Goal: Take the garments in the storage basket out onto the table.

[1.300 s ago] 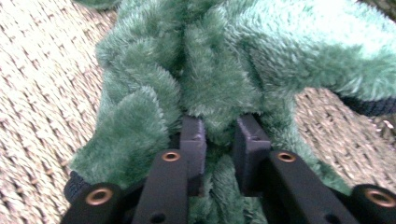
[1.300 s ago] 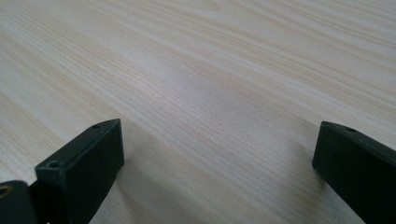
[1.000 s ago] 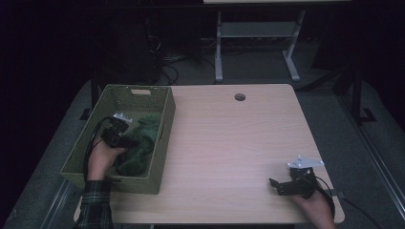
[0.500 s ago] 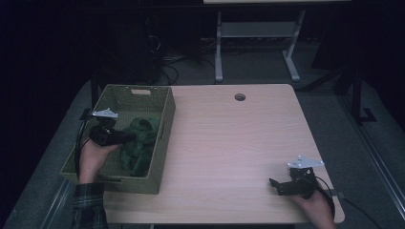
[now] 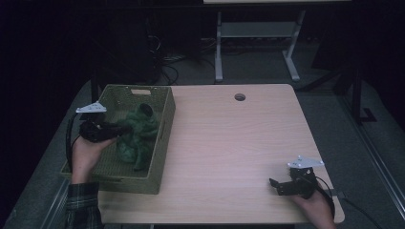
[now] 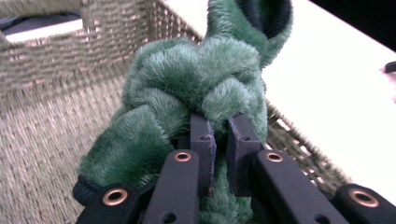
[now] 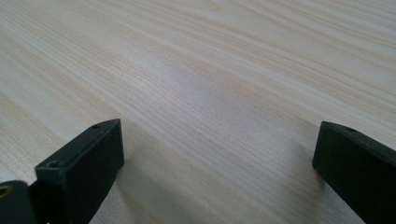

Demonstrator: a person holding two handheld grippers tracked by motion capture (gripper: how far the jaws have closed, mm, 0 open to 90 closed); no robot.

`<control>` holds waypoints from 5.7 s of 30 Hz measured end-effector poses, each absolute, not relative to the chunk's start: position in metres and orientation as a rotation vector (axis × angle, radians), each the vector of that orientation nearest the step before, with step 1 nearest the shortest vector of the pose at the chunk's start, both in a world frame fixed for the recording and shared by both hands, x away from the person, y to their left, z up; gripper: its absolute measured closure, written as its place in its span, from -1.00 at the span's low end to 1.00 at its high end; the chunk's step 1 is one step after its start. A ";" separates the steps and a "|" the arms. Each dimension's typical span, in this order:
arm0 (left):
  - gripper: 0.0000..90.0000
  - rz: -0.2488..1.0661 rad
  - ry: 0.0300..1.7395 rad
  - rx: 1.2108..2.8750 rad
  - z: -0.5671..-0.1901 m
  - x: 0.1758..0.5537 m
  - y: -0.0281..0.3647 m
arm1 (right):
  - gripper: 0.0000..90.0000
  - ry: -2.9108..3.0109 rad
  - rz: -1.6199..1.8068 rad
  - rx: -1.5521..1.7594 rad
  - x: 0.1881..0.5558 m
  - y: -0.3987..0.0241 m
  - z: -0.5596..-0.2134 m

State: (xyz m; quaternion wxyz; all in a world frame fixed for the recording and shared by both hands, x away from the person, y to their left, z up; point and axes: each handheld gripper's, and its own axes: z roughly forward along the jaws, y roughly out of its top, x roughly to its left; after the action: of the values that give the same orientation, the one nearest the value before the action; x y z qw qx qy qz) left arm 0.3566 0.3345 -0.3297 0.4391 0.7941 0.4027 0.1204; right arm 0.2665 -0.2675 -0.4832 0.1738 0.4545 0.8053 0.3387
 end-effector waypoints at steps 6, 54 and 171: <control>0.84 0.308 0.979 1.946 -0.314 0.355 0.338 | -0.96 2.283 0.960 1.289 0.267 -0.267 -0.483; 0.84 0.241 0.588 1.924 -0.214 0.355 0.249 | -0.96 2.283 0.961 1.289 0.267 -0.267 -0.483; 0.37 0.035 0.513 2.178 -0.429 0.305 0.053 | -0.70 2.299 0.956 1.287 0.265 -0.267 -0.478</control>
State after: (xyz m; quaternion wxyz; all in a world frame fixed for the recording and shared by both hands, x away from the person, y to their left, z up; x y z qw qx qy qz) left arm 0.3052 0.0527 -0.4289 0.4367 0.8755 0.2063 0.0141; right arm 0.2648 -0.2673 -0.4776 0.1688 0.4525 0.8086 0.3362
